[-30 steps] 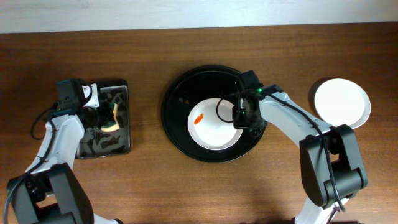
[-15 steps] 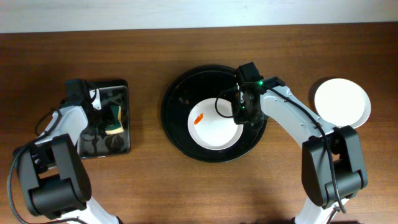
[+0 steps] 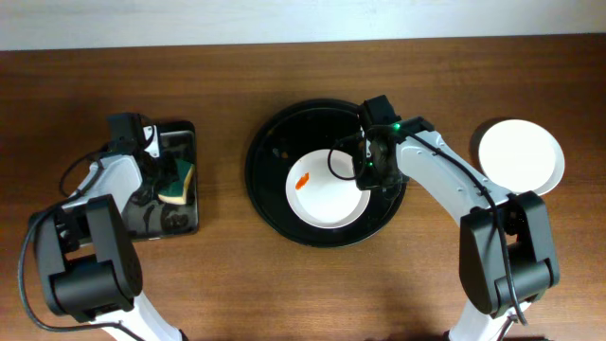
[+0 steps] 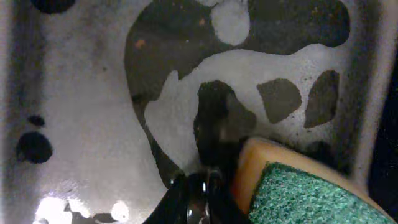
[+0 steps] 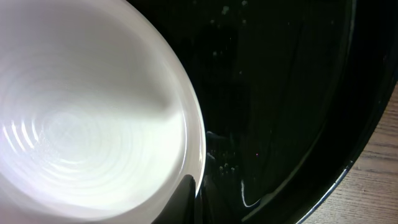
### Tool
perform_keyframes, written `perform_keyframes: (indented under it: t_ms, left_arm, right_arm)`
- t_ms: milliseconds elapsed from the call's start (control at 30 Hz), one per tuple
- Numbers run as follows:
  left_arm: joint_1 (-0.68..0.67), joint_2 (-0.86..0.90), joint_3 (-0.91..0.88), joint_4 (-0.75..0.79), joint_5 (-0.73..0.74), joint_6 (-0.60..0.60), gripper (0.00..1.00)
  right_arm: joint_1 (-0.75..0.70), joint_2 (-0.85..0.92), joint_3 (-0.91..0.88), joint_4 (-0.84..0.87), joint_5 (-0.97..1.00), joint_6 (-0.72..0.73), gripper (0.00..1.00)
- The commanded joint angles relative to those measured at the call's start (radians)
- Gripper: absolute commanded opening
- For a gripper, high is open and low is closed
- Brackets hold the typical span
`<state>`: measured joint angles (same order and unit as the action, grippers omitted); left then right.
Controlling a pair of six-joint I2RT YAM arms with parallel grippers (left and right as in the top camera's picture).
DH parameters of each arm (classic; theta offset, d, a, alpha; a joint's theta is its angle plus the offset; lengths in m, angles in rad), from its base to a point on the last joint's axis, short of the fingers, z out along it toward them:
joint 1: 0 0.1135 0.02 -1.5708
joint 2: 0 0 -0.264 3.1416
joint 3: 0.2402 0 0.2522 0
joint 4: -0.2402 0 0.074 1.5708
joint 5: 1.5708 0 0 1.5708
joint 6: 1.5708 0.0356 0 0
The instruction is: Clean dirty plates on tray and stack at the side
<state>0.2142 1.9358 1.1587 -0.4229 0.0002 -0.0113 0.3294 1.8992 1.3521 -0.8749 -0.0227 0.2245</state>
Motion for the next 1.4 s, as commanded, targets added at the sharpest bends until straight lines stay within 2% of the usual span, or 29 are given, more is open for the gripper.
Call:
perform_keyframes:
  t_ms: [0, 100, 200, 267, 467, 567, 700, 767, 833, 933, 1167, 1267, 1333, 1367]
  left_arm:
    - [-0.003, 0.005, 0.033, -0.092, -0.016, -0.018, 0.15]
    - [-0.004, -0.135, 0.086, -0.219, 0.072, -0.018, 0.28]
    - [-0.037, -0.137, 0.085, -0.256, 0.074, 0.019, 0.35]
    - [-0.081, -0.133, 0.085, -0.247, 0.016, 0.032, 0.4]
    - [-0.093, 0.078, 0.085, -0.251, -0.027, 0.031, 0.27]
    - [-0.092, 0.103, 0.09, -0.229, -0.028, 0.031, 0.01]
    - [-0.092, -0.016, 0.167, -0.314, -0.05, 0.026, 0.01]
    - [-0.092, -0.125, 0.173, -0.319, -0.05, 0.026, 0.01]
    - [-0.092, -0.161, 0.173, -0.321, -0.053, 0.026, 0.01]
    - [-0.089, -0.15, 0.146, -0.301, -0.114, 0.024, 0.0]
    - [-0.084, 0.048, 0.104, -0.211, -0.117, 0.024, 0.0]
    - [-0.085, 0.042, 0.109, -0.227, -0.117, 0.024, 0.0]
    - [-0.086, -0.024, 0.163, -0.31, -0.094, 0.023, 0.0]
    - [-0.09, -0.079, 0.188, -0.335, -0.093, 0.023, 0.0]
  right_arm:
    - [-0.003, -0.01, 0.017, -0.001, 0.008, -0.007, 0.08]
    - [-0.003, -0.01, 0.017, -0.002, 0.008, -0.007, 0.08]
    - [-0.003, -0.01, 0.017, -0.002, 0.008, -0.007, 0.08]
    - [-0.003, -0.01, 0.017, -0.002, 0.008, -0.007, 0.08]
    - [-0.003, -0.01, 0.017, -0.002, 0.008, -0.007, 0.08]
    - [-0.003, -0.01, 0.017, -0.002, 0.005, -0.007, 0.08]
    - [-0.003, -0.01, 0.017, -0.004, 0.005, -0.007, 0.08]
    - [-0.003, -0.01, 0.017, -0.008, 0.005, -0.007, 0.08]
    - [-0.003, -0.01, 0.017, -0.011, 0.005, -0.007, 0.08]
    - [-0.003, -0.01, 0.017, -0.019, 0.005, -0.007, 0.08]
    - [-0.003, -0.01, 0.017, -0.019, 0.001, -0.007, 0.08]
    - [-0.003, -0.021, 0.017, -0.028, -0.003, -0.007, 0.08]
    - [-0.005, -0.027, 0.017, -0.036, -0.031, 0.008, 0.09]
    - [-0.005, -0.027, 0.017, -0.036, -0.037, 0.051, 0.15]
